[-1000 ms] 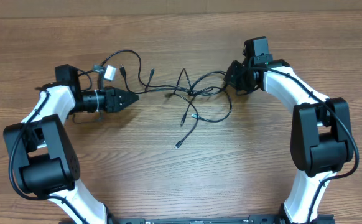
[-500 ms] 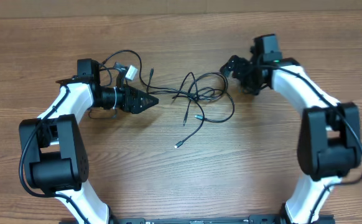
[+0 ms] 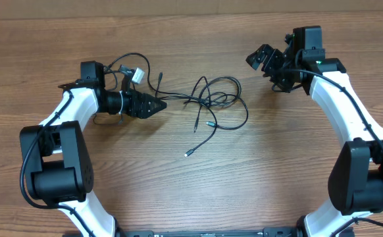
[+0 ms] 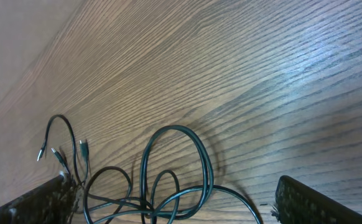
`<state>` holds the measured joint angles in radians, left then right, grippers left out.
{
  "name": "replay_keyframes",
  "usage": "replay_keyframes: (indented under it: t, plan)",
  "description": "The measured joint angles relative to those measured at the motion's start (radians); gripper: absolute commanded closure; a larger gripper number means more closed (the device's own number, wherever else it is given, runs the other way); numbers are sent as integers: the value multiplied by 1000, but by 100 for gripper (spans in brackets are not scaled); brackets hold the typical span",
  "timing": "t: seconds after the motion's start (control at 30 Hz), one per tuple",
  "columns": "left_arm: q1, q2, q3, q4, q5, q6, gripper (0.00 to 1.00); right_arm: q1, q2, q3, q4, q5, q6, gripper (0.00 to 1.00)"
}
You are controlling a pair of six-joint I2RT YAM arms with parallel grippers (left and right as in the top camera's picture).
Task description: Untangle cables
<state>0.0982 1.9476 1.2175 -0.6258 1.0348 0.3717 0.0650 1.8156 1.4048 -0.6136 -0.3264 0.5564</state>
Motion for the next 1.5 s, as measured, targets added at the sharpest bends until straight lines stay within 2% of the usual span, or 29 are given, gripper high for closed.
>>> replay_keyframes:
  t: [0.5,0.53,0.57,0.7,0.8,0.93,1.0,1.03,1.07,1.13,1.2,1.37,1.5]
  plan:
    - [0,0,0,14,0,-7,0,0,0,0,0,0,0,0]
    - [0,0,0,14,0,-7,29,0,0,0,0,0,0,0]
    - [0,0,0,11,0,-8,96,0,0,0,0,0,0,0]
    - [-6,0,0,-23,0,-31,96,0,0,0,0,0,0,0]
    - [-61,0,0,-16,-2,-140,96,0,0,0,1,0,0,0]
    - [-214,0,40,-9,-68,-348,95,0,0,0,0,0,0,0]
    - [-293,0,97,-12,-143,-446,79,0,0,0,1,0,0,0]
    - [-346,-3,143,-26,-196,-507,53,0,0,0,0,0,0,0]
    - [-382,-6,178,-44,-240,-553,33,0,0,0,0,0,0,0]
    - [-466,-13,259,-96,-350,-640,24,0,0,0,0,0,-1,0]
    - [-526,-20,294,-114,-440,-710,24,0,0,0,0,0,-1,0]
    - [-640,-23,299,-138,-742,-870,32,0,0,0,1,0,0,0]
    - [-653,-16,293,-134,-892,-944,46,0,0,0,0,0,0,0]
